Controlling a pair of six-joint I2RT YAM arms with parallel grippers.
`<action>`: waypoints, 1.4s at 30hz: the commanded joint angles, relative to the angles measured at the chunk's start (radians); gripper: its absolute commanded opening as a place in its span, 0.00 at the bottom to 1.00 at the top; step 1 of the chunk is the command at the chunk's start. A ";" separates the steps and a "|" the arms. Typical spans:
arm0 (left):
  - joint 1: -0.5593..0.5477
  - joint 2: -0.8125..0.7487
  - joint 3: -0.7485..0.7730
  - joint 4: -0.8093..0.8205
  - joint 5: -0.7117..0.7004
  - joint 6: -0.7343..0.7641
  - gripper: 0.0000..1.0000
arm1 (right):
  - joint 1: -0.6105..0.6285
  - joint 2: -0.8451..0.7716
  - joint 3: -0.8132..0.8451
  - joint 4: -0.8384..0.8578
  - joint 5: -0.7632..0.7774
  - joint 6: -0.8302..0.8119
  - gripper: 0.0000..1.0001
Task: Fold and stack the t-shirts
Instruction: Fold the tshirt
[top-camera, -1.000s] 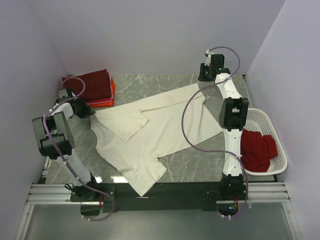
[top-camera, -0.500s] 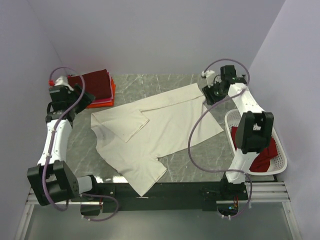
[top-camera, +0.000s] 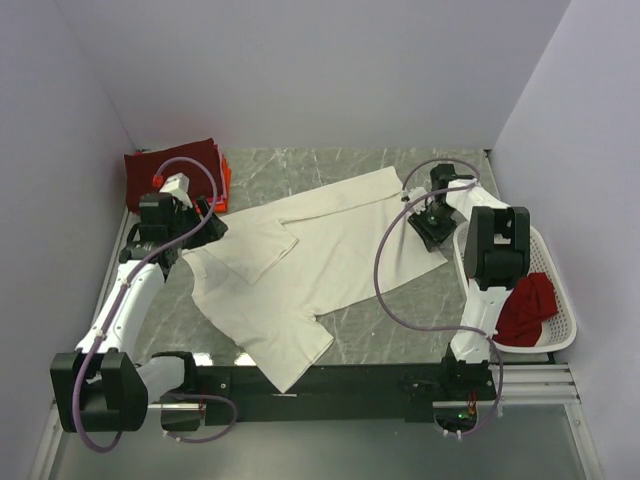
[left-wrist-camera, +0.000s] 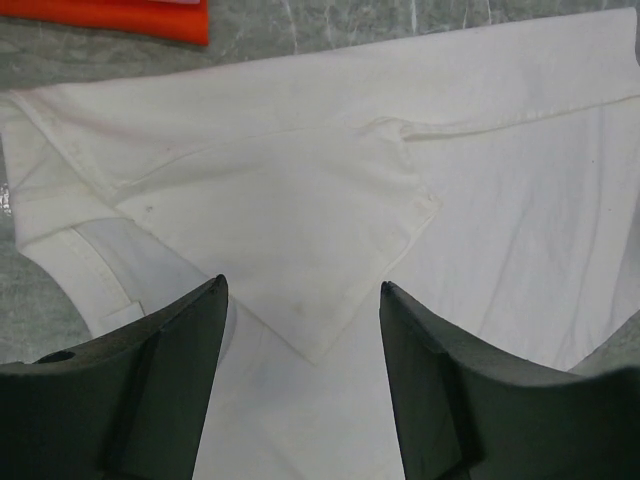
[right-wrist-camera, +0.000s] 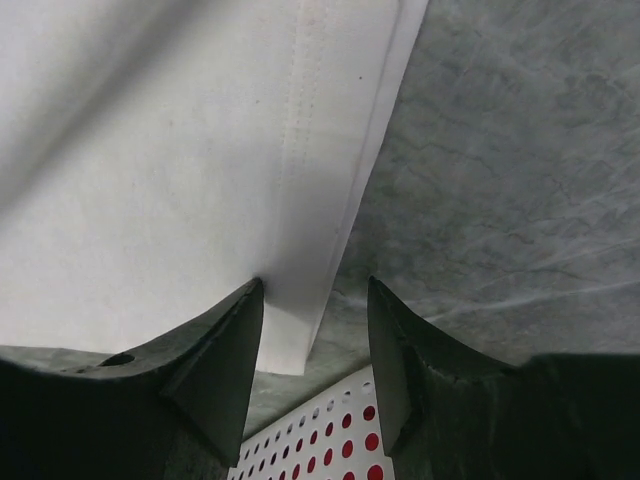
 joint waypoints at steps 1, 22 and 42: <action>-0.004 -0.033 0.008 0.027 -0.010 0.029 0.67 | 0.008 0.025 0.069 -0.044 0.040 0.036 0.53; -0.004 -0.064 0.006 0.021 -0.014 0.026 0.67 | 0.070 -0.116 0.079 -0.230 0.167 0.073 0.02; -0.584 -0.159 0.109 -0.187 0.098 -0.037 0.64 | 0.120 -0.648 -0.173 -0.172 -0.751 -0.258 0.63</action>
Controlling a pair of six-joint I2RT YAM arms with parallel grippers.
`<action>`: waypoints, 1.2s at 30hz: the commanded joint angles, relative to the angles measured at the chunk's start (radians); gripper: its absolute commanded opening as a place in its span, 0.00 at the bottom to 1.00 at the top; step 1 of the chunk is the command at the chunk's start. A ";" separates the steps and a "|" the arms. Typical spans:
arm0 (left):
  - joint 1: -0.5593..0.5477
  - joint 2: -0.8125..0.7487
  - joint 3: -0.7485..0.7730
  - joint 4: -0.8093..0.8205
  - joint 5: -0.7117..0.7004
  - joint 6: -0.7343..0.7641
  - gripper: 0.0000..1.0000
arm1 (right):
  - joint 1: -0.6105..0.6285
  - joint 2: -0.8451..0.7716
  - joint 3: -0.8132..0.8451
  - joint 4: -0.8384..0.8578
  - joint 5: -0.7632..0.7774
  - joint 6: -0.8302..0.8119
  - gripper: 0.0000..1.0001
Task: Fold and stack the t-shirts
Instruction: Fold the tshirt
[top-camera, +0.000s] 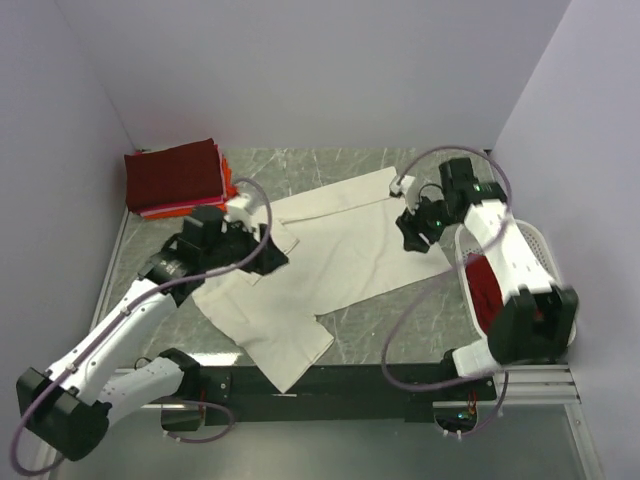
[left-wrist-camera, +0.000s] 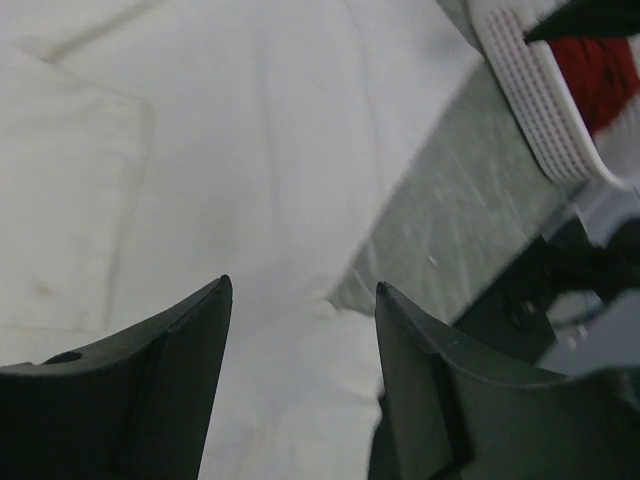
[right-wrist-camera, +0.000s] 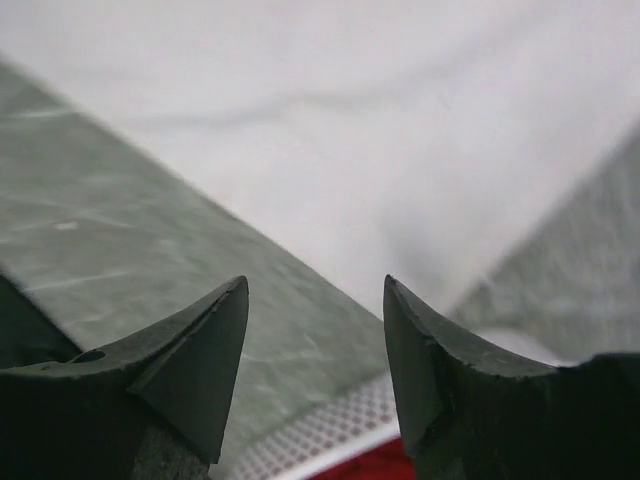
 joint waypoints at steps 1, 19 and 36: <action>-0.218 -0.009 0.083 -0.157 -0.085 -0.093 0.64 | 0.017 -0.232 -0.212 0.083 -0.485 -0.201 0.63; -1.076 0.478 0.103 -0.576 -0.446 -0.577 0.25 | -0.076 -0.385 -0.385 0.346 -0.581 -0.002 0.62; -1.081 0.678 0.129 -0.541 -0.470 -0.516 0.34 | -0.159 -0.364 -0.378 0.292 -0.642 -0.039 0.62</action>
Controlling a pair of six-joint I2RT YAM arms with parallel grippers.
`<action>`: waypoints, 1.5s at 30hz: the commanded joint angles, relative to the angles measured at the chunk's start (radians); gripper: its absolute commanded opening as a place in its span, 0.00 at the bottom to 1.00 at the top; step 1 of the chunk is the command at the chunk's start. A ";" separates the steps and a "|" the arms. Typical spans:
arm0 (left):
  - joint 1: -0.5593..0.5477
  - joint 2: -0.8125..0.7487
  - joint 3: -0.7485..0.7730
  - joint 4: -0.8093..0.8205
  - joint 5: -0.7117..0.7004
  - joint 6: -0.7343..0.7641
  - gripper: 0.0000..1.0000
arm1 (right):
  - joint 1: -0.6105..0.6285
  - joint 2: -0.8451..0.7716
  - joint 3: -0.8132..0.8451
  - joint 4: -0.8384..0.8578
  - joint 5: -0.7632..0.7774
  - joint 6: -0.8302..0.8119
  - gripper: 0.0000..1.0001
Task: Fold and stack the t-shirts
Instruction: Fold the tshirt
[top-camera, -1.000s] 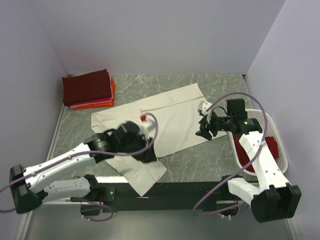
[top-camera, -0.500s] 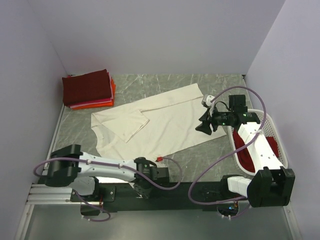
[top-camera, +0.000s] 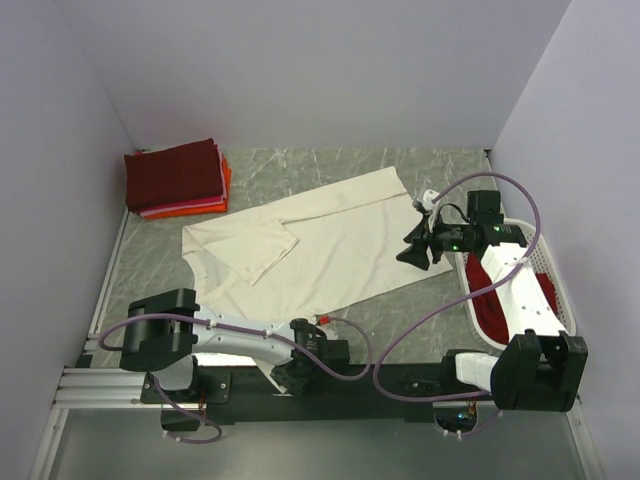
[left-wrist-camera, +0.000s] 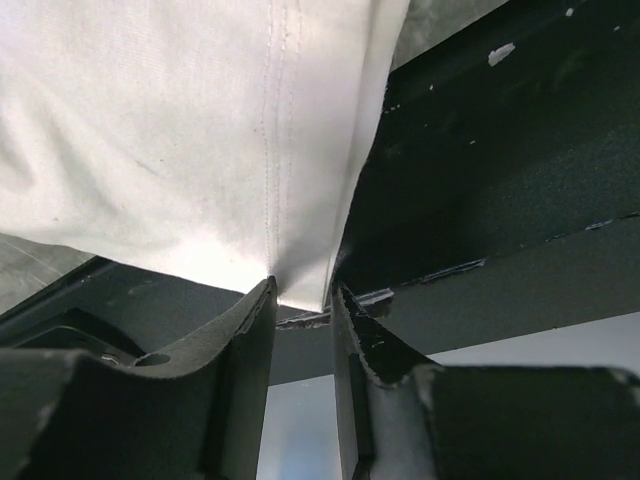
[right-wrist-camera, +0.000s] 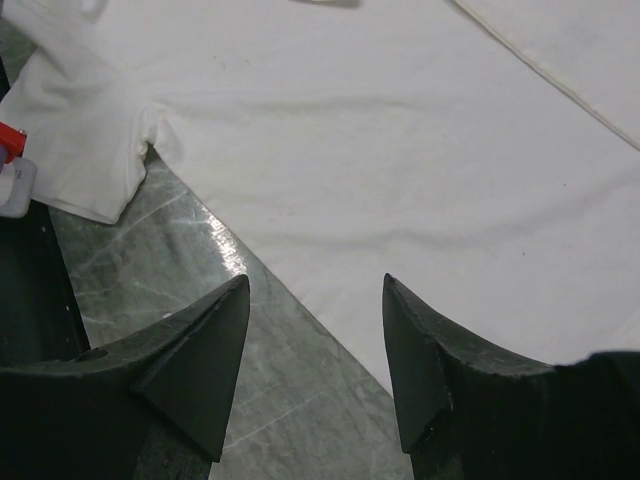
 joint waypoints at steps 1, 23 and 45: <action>-0.005 0.009 0.017 0.002 0.005 0.020 0.34 | -0.010 -0.011 0.034 -0.011 -0.040 -0.017 0.62; 0.138 -0.243 0.040 -0.004 -0.051 0.068 0.05 | -0.024 0.018 0.068 -0.264 0.160 -0.401 0.61; 0.360 -0.514 -0.029 0.043 0.009 0.197 0.01 | 0.186 0.324 -0.036 0.049 1.093 -0.768 0.51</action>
